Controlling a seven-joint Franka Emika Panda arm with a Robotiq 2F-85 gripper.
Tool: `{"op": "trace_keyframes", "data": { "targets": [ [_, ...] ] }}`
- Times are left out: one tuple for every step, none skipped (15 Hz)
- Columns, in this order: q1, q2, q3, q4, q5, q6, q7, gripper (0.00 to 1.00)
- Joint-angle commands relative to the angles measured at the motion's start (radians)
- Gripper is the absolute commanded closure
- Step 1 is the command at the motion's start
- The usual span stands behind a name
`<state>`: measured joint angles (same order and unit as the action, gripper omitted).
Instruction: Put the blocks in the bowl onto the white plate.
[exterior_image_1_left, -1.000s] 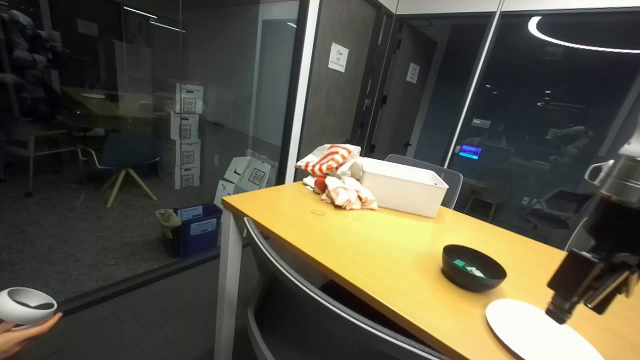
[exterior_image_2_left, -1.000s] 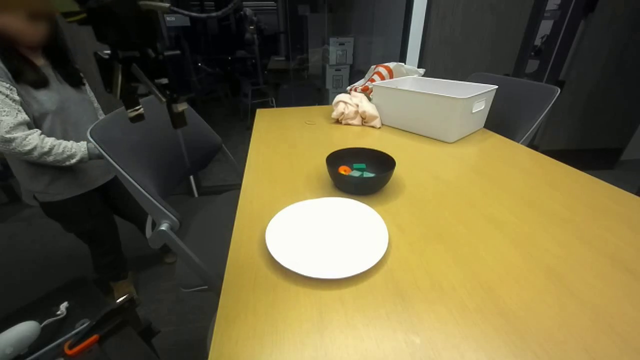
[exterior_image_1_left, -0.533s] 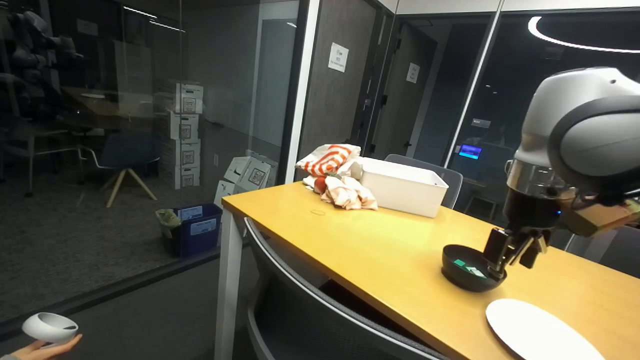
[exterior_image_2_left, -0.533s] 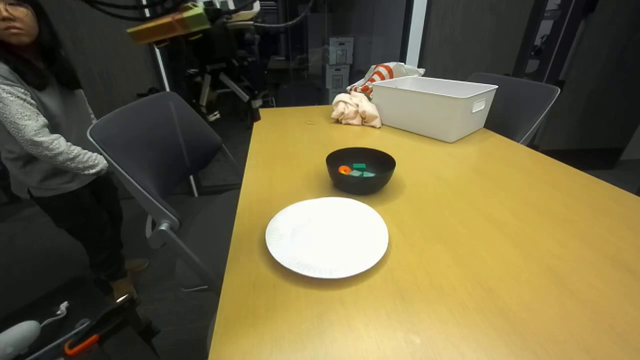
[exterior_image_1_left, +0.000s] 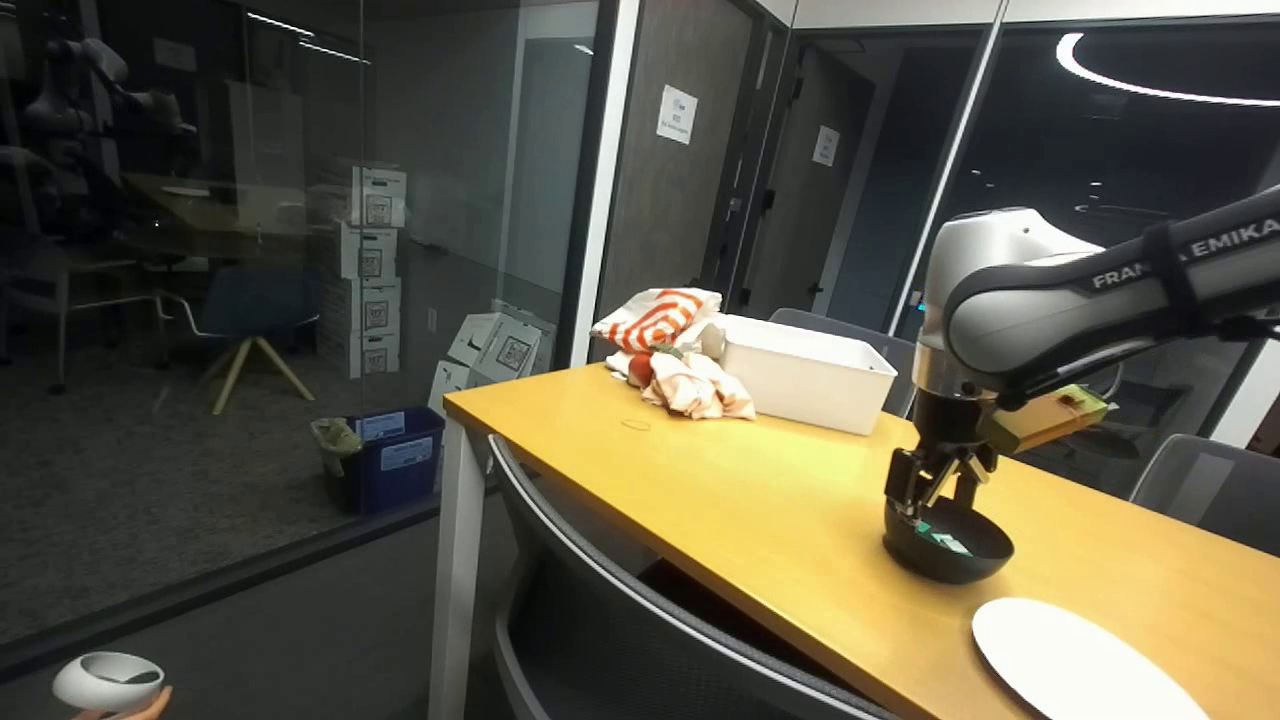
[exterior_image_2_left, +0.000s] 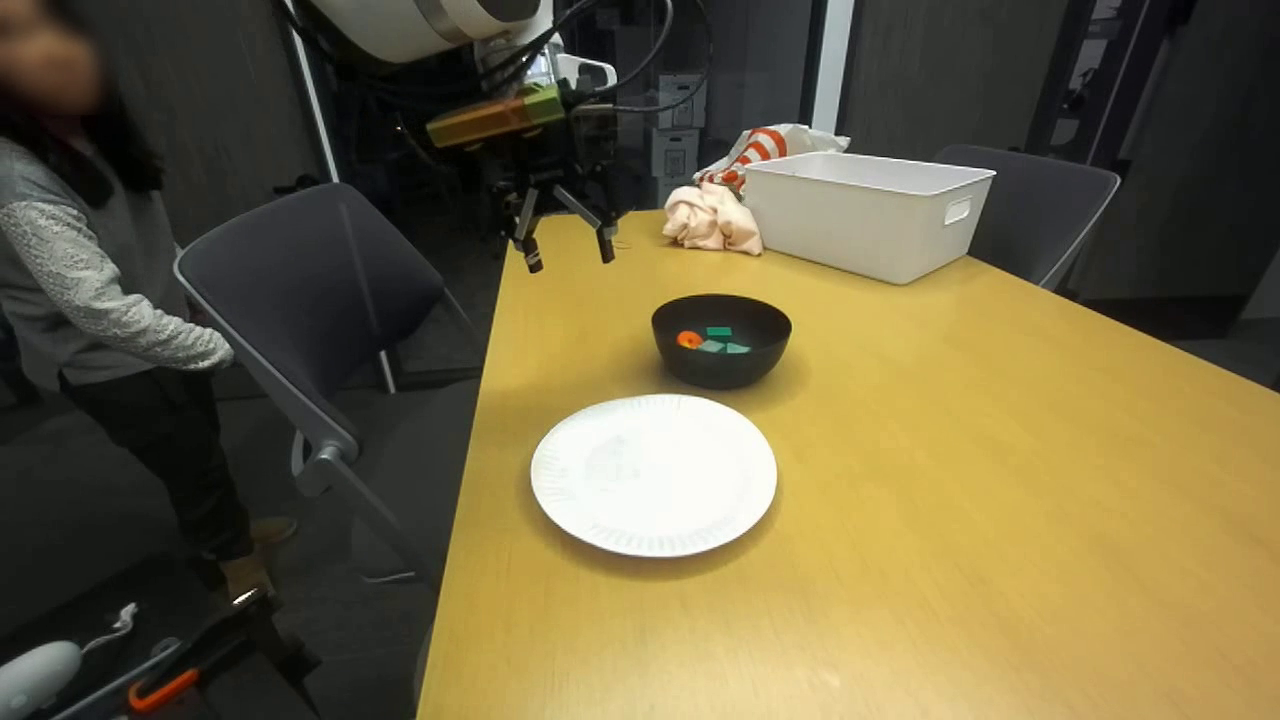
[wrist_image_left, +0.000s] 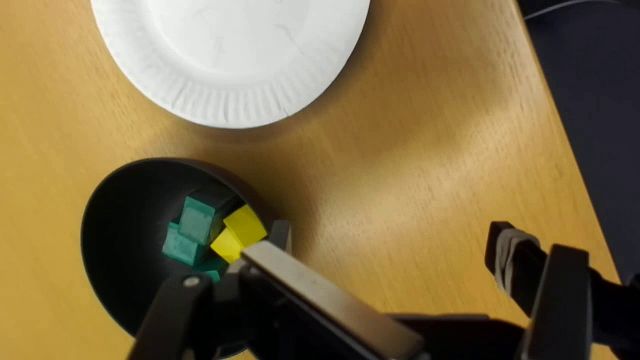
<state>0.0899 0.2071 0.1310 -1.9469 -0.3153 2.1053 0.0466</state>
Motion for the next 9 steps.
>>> {"op": "trace_keyframes", "data": {
  "targets": [
    [0.018, 0.109, -0.032, 0.137, -0.036, -0.005, -0.035, 0.0],
    [0.017, 0.126, -0.038, 0.151, -0.036, 0.008, -0.045, 0.0],
    [0.008, 0.139, -0.042, 0.157, -0.025, 0.032, -0.069, 0.0],
    [0.006, 0.149, -0.046, 0.164, -0.017, 0.051, -0.081, 0.0],
    [0.0, 0.156, -0.046, 0.163, -0.002, 0.087, -0.101, 0.0],
    [-0.003, 0.164, -0.045, 0.166, 0.007, 0.123, -0.122, 0.0],
    [-0.001, 0.174, -0.046, 0.171, 0.001, 0.166, -0.133, 0.0],
    [-0.001, 0.185, -0.047, 0.178, 0.003, 0.196, -0.142, 0.0],
    [-0.002, 0.204, -0.047, 0.189, 0.007, 0.228, -0.15, 0.0]
  ]
}}
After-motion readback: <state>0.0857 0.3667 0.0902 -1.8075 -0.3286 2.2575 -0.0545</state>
